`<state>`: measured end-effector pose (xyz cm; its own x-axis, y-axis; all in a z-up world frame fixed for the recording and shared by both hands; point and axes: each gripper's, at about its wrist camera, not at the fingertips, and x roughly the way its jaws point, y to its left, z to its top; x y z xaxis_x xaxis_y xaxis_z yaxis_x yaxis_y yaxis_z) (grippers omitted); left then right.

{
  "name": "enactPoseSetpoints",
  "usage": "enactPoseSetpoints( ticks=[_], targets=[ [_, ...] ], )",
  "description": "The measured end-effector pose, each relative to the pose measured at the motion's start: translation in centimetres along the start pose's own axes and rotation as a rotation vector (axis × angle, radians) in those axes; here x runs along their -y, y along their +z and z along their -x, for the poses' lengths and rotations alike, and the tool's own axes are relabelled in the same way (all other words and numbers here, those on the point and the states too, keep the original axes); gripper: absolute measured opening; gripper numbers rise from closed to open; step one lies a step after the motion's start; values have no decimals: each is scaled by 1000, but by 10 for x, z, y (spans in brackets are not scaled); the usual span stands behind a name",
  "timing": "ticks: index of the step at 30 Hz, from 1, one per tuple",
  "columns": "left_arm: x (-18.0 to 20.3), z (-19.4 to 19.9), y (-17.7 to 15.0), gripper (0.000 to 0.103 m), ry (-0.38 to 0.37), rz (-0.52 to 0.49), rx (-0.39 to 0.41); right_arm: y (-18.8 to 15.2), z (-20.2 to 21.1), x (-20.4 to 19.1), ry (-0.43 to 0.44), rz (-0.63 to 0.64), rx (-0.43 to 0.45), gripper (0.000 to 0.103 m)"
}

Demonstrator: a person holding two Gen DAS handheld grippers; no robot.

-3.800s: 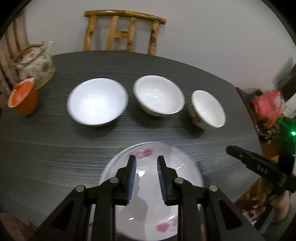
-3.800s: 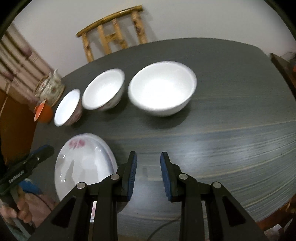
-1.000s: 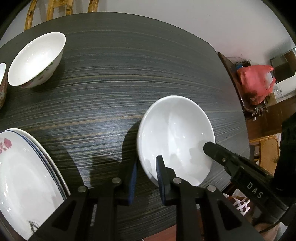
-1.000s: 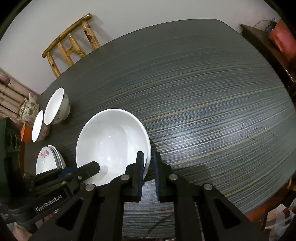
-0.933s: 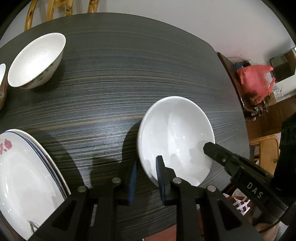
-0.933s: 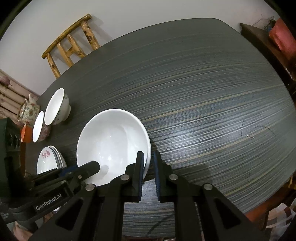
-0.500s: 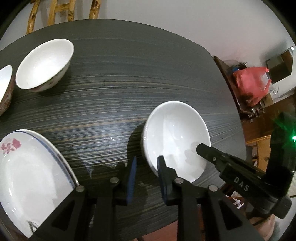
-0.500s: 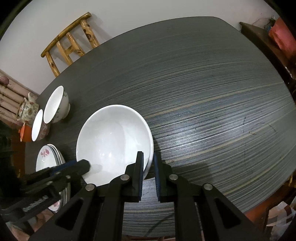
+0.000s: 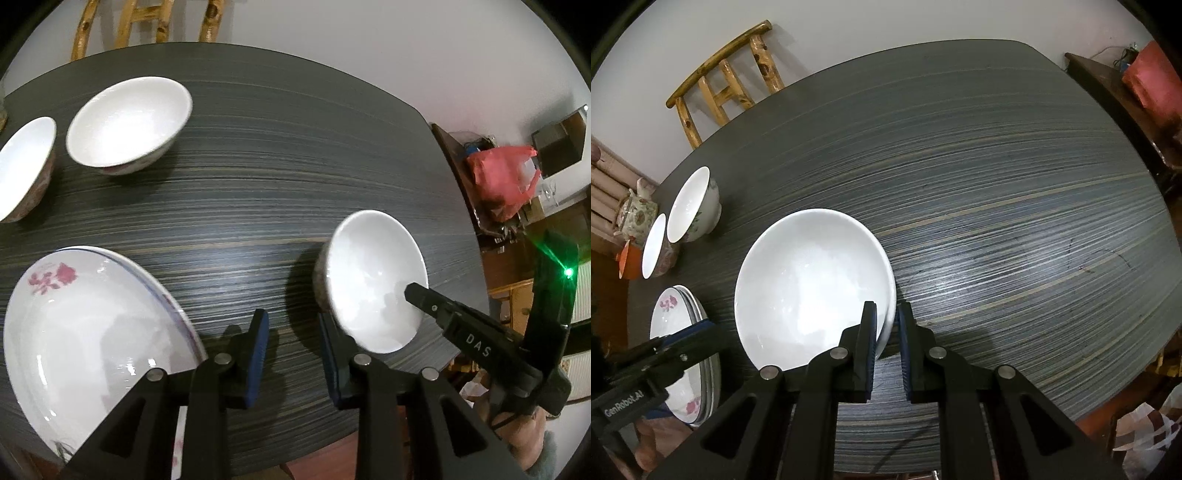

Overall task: Organize plates and bowls
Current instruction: 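Lift the white bowl with both grippers and carry it beside the plate stack, then lower the white bowl onto the table and open both grippers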

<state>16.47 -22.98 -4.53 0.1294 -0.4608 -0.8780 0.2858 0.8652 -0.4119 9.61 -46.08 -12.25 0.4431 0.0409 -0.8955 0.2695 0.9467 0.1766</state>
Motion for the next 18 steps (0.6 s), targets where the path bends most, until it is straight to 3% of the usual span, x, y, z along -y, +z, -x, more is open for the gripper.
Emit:
enactPoseSetpoints(
  ticks=[9, 18],
  targets=[
    [-43, 38, 1, 28, 23, 19, 55, 2, 19, 5, -4, -22, 23, 13],
    [-72, 96, 2, 28, 100, -78, 167, 2, 53, -24, -10, 58, 84, 13]
  ],
)
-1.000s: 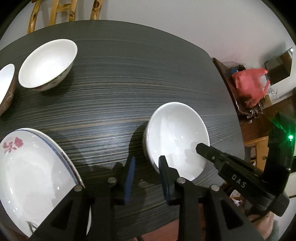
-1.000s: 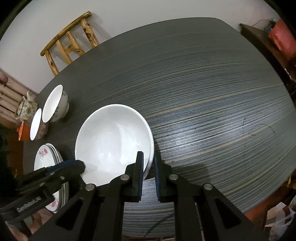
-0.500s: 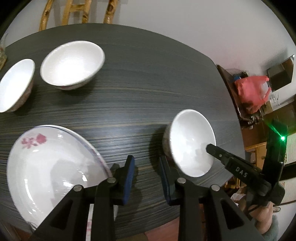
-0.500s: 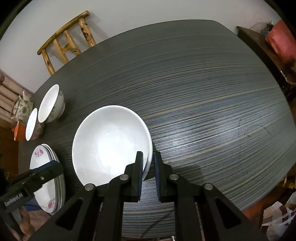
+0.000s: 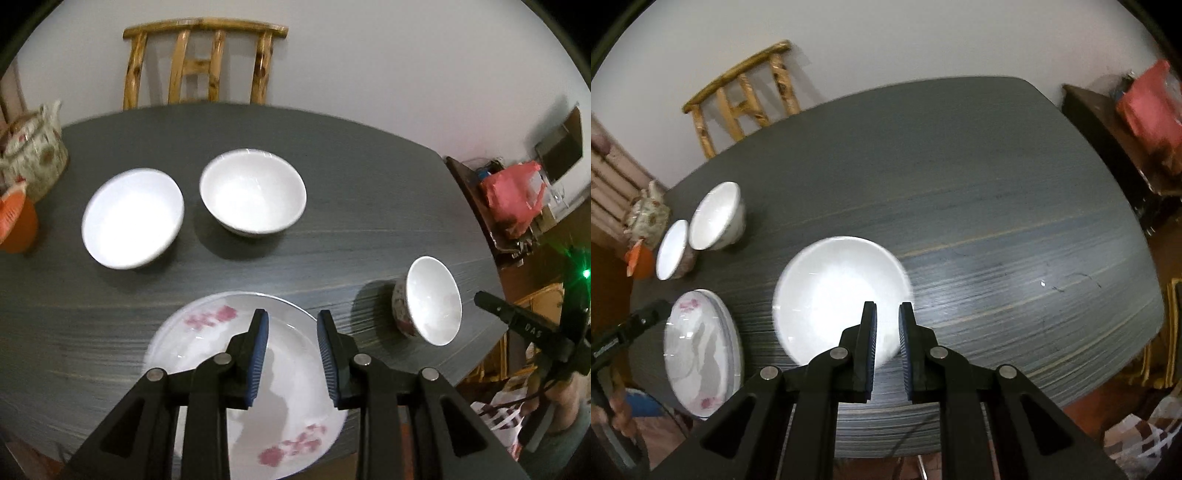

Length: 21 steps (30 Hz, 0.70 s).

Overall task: Organize plates and bowls
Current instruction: 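Lower the white bowl onto the table and open both grippers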

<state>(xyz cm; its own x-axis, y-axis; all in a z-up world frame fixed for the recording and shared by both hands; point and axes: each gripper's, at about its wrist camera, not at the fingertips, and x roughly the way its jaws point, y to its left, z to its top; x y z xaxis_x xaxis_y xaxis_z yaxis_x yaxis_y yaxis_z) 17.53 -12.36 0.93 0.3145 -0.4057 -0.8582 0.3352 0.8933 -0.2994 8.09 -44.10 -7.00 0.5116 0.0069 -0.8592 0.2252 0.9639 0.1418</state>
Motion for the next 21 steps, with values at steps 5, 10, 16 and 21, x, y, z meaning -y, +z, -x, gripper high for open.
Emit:
enactPoseSetpoints(
  ticks=[5, 10, 16, 21],
  targets=[
    [-9, 25, 6, 28, 57, -57, 70, 3, 13, -33, 47, 64, 41, 15],
    [-24, 31, 14, 32, 117, -56, 95, 6, 17, -69, 63, 138, 56, 18],
    [-46, 22, 31, 32, 110, -36, 81, 19, -1, -104, 111, 182, 18, 18],
    [-70, 2, 58, 32, 86, 16, 55, 40, -30, -132, 121, 223, -19, 18]
  ],
)
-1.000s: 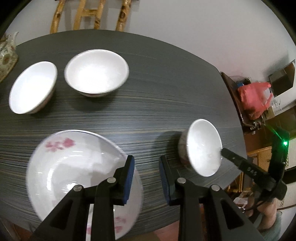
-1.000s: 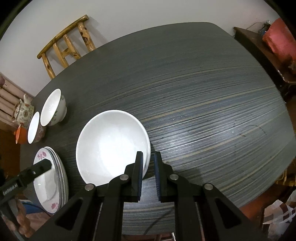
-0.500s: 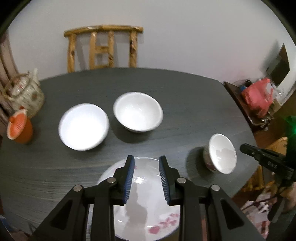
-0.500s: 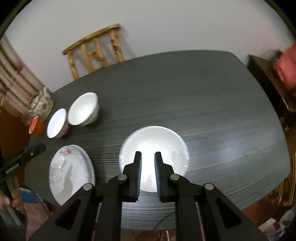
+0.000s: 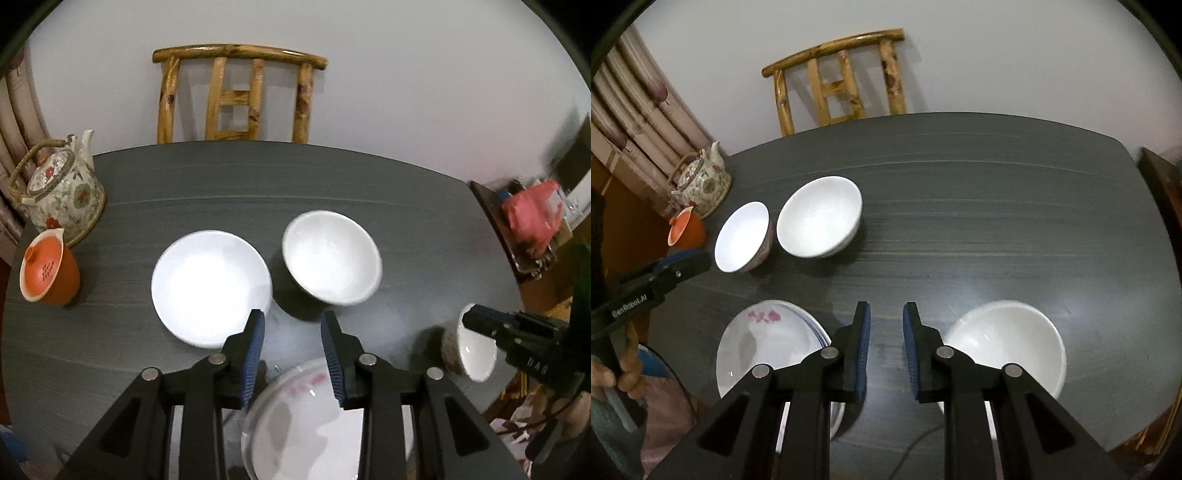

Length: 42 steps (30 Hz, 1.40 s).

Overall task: Organize plates and bowls
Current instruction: 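Lower the white bowl onto the table and open both grippers, then move both grippers to another white bowl and grasp its rim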

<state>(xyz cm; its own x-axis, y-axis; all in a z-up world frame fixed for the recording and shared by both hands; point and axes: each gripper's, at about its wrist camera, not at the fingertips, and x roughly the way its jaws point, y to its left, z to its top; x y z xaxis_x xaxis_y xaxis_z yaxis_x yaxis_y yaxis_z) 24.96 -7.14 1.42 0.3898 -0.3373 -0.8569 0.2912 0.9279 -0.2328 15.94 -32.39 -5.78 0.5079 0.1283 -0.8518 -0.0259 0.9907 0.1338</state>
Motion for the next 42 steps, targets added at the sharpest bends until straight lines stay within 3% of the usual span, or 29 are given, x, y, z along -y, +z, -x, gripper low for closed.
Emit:
enactPoseSetpoints(
  ticks=[5, 8, 17, 30, 38, 41, 42],
  targets=[
    [-17, -26, 32, 32, 10, 47, -41, 27, -37, -20, -13, 37, -54, 18],
    [-19, -40, 49, 32, 52, 40, -56, 42, -51, -31, -16, 63, -57, 18],
    [-19, -89, 85, 32, 5, 70, -148, 80, -99, -35, 7, 47, -119, 18],
    [-11, -133, 91, 32, -9, 49, -245, 98, -140, -24, 12, 27, -188, 17],
    [-5, -151, 82, 31, -6, 24, -282, 95, -149, -24, 23, 28, -218, 11],
    [-3, -155, 77, 17, -32, 32, -302, 92, -150, -23, 31, 24, -226, 10],
    [-3, -157, 75, 17, -28, 43, -314, 91, -151, -23, 34, 27, -226, 10]
  ],
)
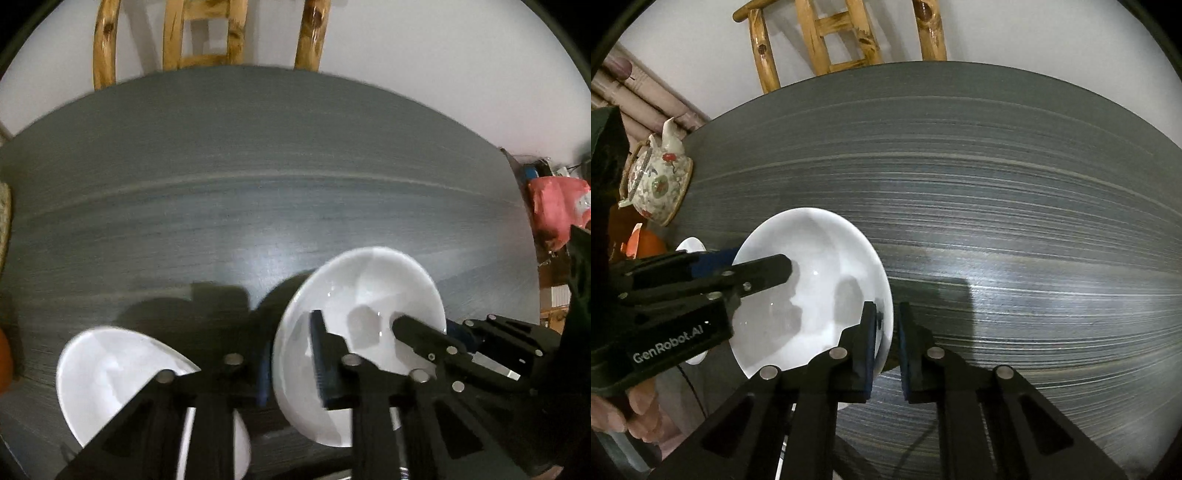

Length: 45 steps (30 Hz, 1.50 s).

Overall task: Organize plates and bowls
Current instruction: 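Move both grippers to another white bowl and grasp its rim, then carry the held bowl with both grippers and lower it into the placed bowl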

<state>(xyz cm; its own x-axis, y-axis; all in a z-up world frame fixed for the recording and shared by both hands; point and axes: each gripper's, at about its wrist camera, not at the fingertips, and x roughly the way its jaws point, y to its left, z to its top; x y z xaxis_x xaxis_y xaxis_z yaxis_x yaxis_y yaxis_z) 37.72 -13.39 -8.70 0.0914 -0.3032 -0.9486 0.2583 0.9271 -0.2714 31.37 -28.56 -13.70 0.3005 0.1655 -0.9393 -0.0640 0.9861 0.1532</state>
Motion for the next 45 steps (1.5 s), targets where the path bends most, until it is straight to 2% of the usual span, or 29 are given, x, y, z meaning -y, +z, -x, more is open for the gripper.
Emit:
enactPoseSetpoints(
  ticks=[3, 6, 23, 35, 45],
  targets=[
    [3, -1, -3, 16, 3, -7, 13, -1, -1, 0, -1, -2, 3, 8],
    [0, -2, -7, 11, -18, 29, 2, -2, 0, 1, -3, -5, 12, 7],
    [19, 4, -25, 11, -29, 11, 9, -22, 15, 14, -15, -45, 19, 8],
    [50, 18, -39, 11, -31, -29, 26, -47, 44, 29, -27, -69, 48, 8],
    [76, 36, -73, 11, -44, -65, 35, -75, 77, 48, -43, -86, 83, 8]
  ],
)
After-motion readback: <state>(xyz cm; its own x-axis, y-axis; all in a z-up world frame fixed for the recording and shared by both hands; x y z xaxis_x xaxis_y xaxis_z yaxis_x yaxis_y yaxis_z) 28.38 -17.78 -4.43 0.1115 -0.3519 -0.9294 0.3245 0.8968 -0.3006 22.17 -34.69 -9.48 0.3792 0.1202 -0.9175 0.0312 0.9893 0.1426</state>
